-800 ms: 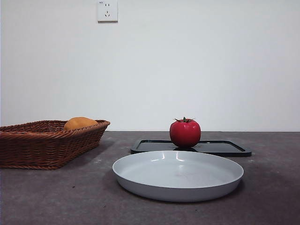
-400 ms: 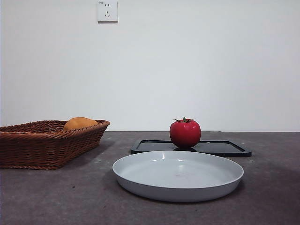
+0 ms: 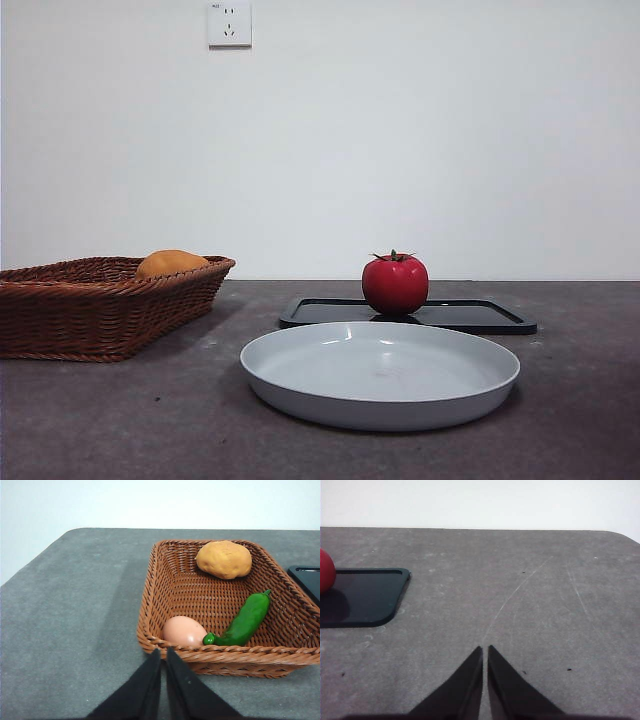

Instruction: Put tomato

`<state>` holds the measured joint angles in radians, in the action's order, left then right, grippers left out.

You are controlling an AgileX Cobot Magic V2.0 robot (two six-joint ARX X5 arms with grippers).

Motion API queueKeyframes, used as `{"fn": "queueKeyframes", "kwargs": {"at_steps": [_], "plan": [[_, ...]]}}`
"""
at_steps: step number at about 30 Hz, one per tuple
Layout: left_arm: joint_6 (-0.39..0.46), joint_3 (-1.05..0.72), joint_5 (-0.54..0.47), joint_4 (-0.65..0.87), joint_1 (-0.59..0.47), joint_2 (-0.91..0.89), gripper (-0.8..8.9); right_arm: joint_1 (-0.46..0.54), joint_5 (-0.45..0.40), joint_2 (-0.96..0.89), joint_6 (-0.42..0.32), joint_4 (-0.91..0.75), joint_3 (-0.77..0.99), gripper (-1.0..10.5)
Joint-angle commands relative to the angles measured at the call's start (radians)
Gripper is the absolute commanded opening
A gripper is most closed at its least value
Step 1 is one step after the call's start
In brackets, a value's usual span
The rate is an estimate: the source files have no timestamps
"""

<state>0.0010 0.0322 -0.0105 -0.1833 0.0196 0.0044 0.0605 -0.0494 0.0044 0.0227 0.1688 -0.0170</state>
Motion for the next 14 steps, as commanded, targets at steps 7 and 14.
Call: {"fn": "queueKeyframes", "kwargs": {"at_steps": [7,14], "plan": [[-0.001,-0.020,0.008,-0.004,-0.002,-0.001,0.19,0.003,-0.001,-0.001,-0.007,0.002,0.006,0.1],[-0.001,-0.020,0.008,-0.004,-0.002,-0.001,0.19,0.003,-0.003,-0.001,-0.007,-0.012,0.006,0.1]]}}
